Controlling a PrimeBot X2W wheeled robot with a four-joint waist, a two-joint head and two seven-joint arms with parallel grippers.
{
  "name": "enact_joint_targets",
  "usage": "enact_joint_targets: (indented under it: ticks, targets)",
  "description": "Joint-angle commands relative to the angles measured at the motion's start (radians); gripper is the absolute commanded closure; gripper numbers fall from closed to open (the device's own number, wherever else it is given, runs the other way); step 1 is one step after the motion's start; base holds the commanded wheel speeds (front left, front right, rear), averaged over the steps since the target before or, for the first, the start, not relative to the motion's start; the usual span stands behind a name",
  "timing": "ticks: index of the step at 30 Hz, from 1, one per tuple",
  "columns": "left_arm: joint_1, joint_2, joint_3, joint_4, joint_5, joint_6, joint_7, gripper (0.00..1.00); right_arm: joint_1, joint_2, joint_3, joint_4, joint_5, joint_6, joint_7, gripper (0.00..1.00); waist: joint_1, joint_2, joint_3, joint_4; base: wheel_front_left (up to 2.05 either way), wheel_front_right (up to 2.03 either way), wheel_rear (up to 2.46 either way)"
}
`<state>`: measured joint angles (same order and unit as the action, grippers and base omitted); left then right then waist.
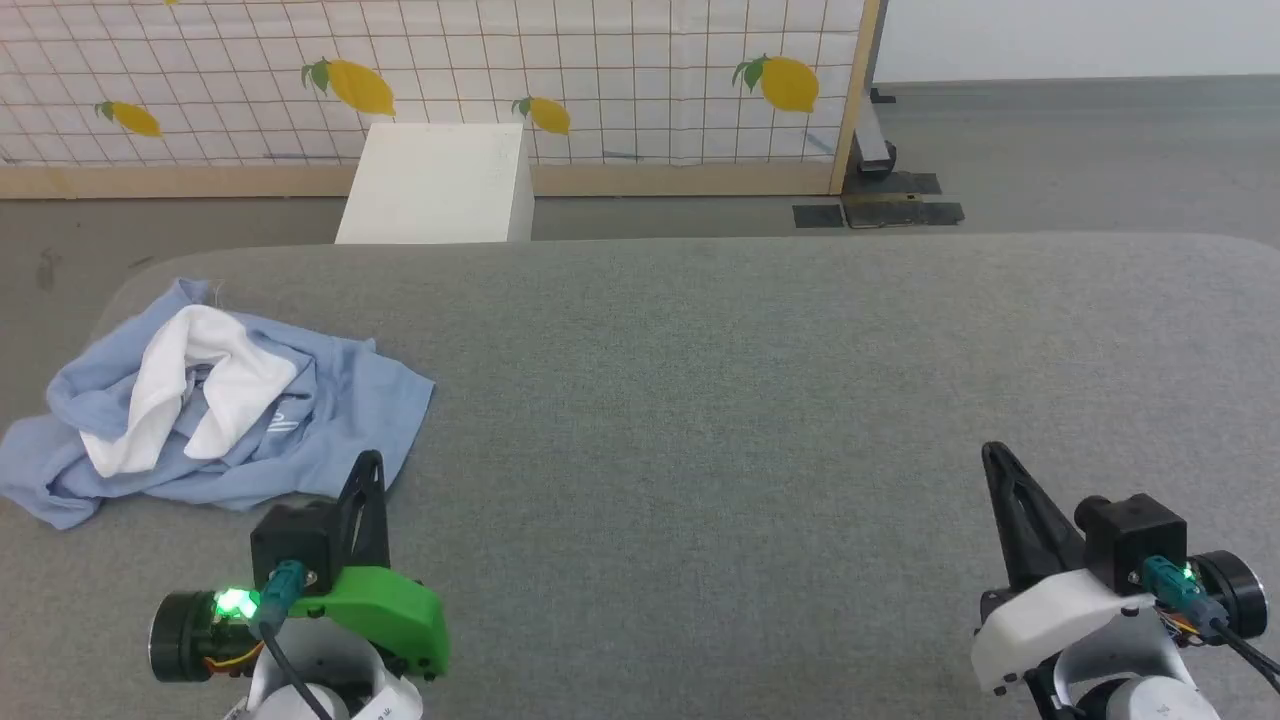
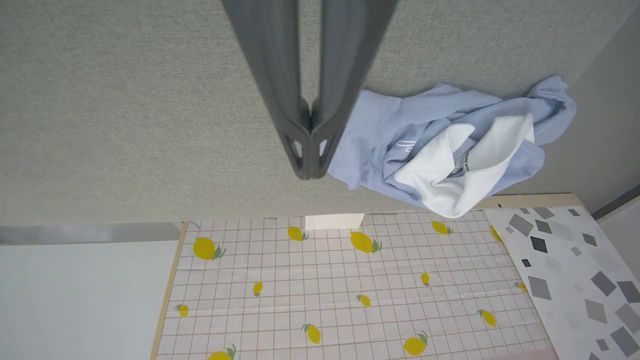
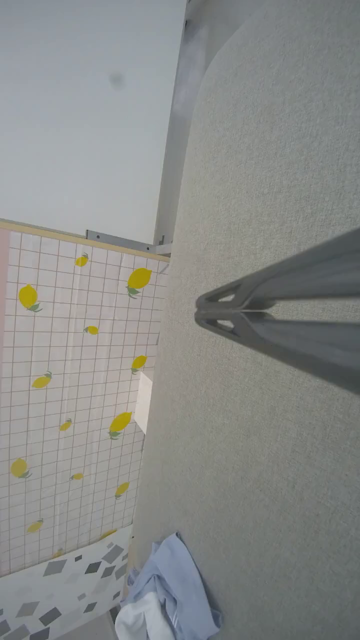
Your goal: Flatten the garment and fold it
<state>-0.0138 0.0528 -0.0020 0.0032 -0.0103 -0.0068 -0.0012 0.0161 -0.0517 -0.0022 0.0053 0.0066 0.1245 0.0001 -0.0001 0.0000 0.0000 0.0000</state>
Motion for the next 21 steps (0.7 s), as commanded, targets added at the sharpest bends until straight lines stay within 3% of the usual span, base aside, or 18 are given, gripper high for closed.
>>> enact_joint_targets:
  ticks: [1,21]
  targets:
    - [0.014,-0.003,0.002,-0.003,0.01,0.007,0.001,1.0,-0.016,0.001,0.002,-0.005,-0.007,0.006,0.0,1.0,0.0001,0.0,0.0,0.0,0.0,0.0,0.0]
    - [0.014,-0.003,0.002,-0.003,0.01,0.007,0.001,1.0,-0.016,0.001,0.002,-0.005,-0.007,0.006,0.0,1.0,0.0001,0.0,0.0,0.0,0.0,0.0,0.0]
